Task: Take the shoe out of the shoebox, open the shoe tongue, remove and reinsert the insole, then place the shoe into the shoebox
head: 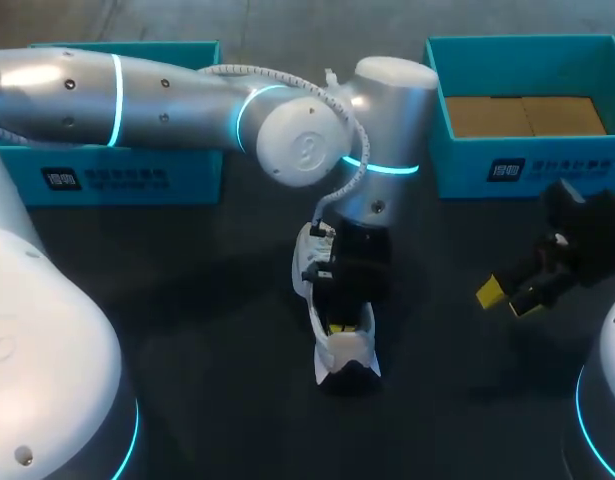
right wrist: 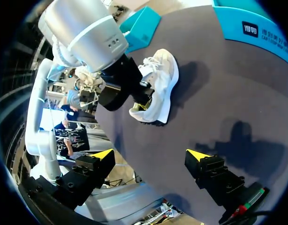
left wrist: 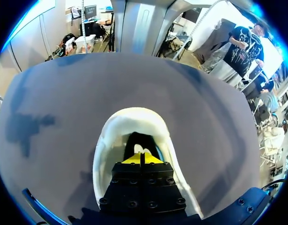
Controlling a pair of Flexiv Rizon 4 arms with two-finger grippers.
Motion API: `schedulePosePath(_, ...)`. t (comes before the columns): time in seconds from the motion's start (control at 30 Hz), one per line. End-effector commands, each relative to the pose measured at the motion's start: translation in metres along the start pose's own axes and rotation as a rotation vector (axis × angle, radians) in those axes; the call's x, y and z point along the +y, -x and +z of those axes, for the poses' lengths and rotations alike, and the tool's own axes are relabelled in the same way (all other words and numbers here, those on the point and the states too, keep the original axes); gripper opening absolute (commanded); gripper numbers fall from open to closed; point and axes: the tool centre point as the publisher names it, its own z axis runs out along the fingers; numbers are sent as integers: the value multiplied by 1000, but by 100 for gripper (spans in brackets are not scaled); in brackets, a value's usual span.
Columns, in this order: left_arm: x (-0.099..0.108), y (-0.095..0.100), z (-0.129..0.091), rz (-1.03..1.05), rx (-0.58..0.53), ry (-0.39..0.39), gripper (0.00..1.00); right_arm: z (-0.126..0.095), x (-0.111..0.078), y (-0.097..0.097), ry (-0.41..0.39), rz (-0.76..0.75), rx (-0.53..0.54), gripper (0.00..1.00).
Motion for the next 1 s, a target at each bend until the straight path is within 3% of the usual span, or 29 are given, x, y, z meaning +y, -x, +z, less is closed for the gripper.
schedulePosePath(0.03, -4, -9, -4, 2, -5, 15, 0, 0, -2, 0, 1, 1, -2, 100)
schedulePosePath(0.37, -3, -5, 27, -1, 59, 33, 0, 0, -2, 0, 1, 1, -2, 100)
schedulePosePath(0.47, 0, -2, 34, -17, 38, 69, 0, 0, -2, 0, 1, 1, -2, 100)
schedulePosePath(0.63, 5, 1, 42, -41, -51, 51, 0, 0, -2, 0, 1, 1, -2, 100)
schedulePosePath(0.8, 12, 1, 39, -69, -112, 72, 0, 0, -2, 0, 1, 1, -2, 100)
schedulePosePath(1.0, 7, -2, 7, -53, -170, 97, 0, 0, -2, 0, 1, 1, -2, 100)
